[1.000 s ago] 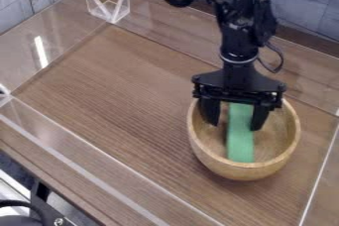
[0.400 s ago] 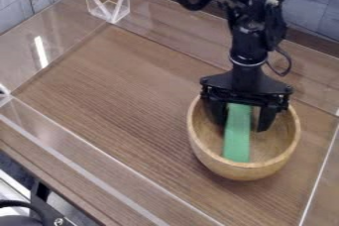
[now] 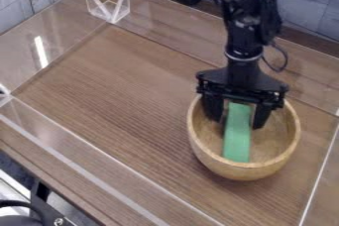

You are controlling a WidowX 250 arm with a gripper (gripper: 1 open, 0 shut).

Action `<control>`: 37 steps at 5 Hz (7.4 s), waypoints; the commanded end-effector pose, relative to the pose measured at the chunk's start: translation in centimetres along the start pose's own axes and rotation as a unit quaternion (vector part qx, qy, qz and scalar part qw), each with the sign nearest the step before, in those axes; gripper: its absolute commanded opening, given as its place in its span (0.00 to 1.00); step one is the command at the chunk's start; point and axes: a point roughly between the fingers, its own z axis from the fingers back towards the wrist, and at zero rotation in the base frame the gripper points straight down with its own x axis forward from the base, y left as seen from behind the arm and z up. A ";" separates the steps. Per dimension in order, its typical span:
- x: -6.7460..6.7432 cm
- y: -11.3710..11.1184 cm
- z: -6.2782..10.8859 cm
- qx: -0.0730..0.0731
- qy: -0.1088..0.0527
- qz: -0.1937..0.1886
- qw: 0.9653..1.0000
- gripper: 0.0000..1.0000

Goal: Move green stick from inside the wooden bowl to the table next to it

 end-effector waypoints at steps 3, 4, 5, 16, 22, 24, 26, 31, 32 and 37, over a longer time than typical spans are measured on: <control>0.1 -1.0 0.6 -0.009 -0.039 0.029 0.999 0.00; 0.2 -0.8 -0.2 -0.011 -0.038 0.017 0.999 0.00; 0.3 -0.6 -0.8 -0.013 -0.037 0.004 0.999 0.00; 0.5 -3.0 2.8 -0.028 -0.024 -0.059 0.998 0.00; 1.7 -0.8 3.9 -0.036 -0.012 -0.147 0.988 0.00; 1.1 -0.7 2.3 -0.035 -0.011 -0.144 0.989 0.00; 0.2 0.7 3.8 -0.035 -0.012 -0.132 0.991 0.00; 0.8 0.0 3.0 -0.037 -0.007 -0.161 0.986 0.00; 0.9 0.3 2.7 -0.039 -0.003 -0.190 0.981 0.00; 0.9 0.6 4.9 -0.046 0.007 -0.250 0.967 0.00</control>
